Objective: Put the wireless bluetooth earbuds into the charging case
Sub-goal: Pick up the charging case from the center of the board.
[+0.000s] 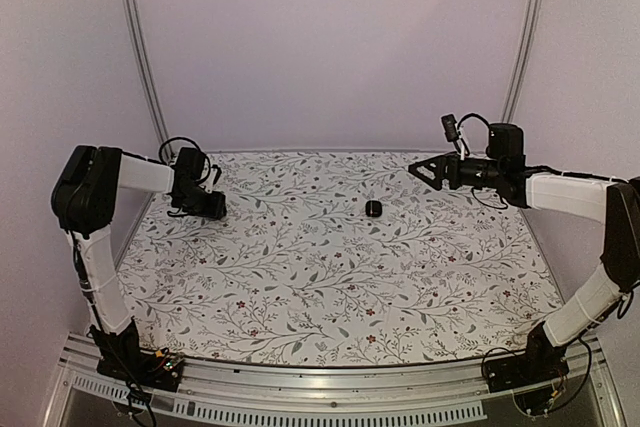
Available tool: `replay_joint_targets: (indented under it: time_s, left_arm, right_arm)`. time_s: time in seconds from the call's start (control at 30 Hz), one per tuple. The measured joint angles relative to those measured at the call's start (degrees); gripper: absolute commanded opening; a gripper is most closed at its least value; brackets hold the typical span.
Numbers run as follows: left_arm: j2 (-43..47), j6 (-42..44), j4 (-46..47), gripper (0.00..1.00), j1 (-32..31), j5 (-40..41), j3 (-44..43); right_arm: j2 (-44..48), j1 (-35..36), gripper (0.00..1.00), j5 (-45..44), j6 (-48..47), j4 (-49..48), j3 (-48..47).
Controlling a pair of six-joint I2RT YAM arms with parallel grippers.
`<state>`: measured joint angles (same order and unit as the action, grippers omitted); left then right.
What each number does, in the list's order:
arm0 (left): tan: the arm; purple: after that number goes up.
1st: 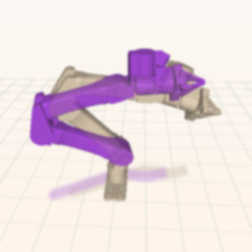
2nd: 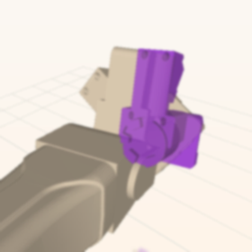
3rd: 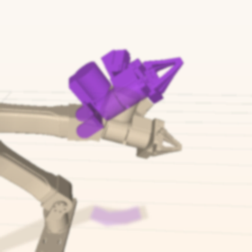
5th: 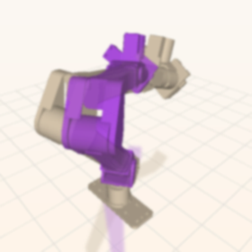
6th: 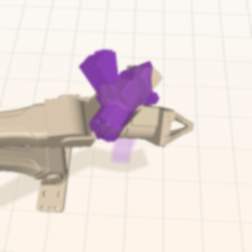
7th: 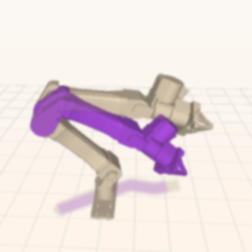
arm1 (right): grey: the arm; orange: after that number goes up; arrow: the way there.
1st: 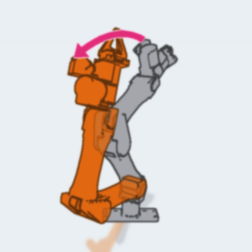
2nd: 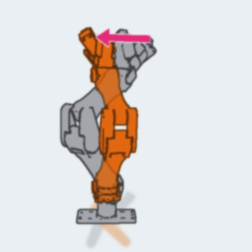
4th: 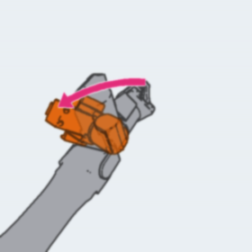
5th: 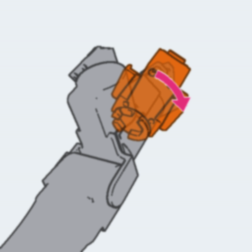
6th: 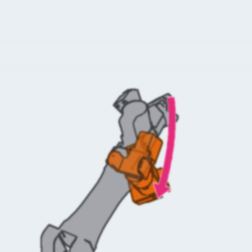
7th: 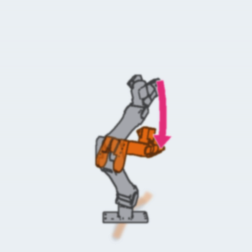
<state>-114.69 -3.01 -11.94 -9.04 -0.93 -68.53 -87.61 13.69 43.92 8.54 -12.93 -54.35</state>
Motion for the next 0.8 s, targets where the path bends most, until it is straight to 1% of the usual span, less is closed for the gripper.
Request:
replay_joint_targets:
  time_s: [0.23,0.43,0.63,0.8]
  left_arm:
    - [-0.15,0.24,-0.90,0.44,-0.15,-1.57,-0.55]
    - [-0.15,0.96,-0.85,0.40,-1.11,-1.86,-0.55]
    - [0.96,1.46,-0.28,0.37,-4.28,-2.45,0.98]
    - [6.40,2.43,0.02,0.36,-8.46,-2.67,4.90]
  right_arm:
    - [-1.03,0.00,0.99,1.75,1.03,0.02,-0.02]
    - [-1.77,0.00,0.99,3.28,1.62,0.11,-0.48]
    - [-1.84,0.00,0.98,5.33,2.75,0.48,-0.50]
    - [-1.84,0.00,0.98,7.37,4.39,0.52,-0.50]
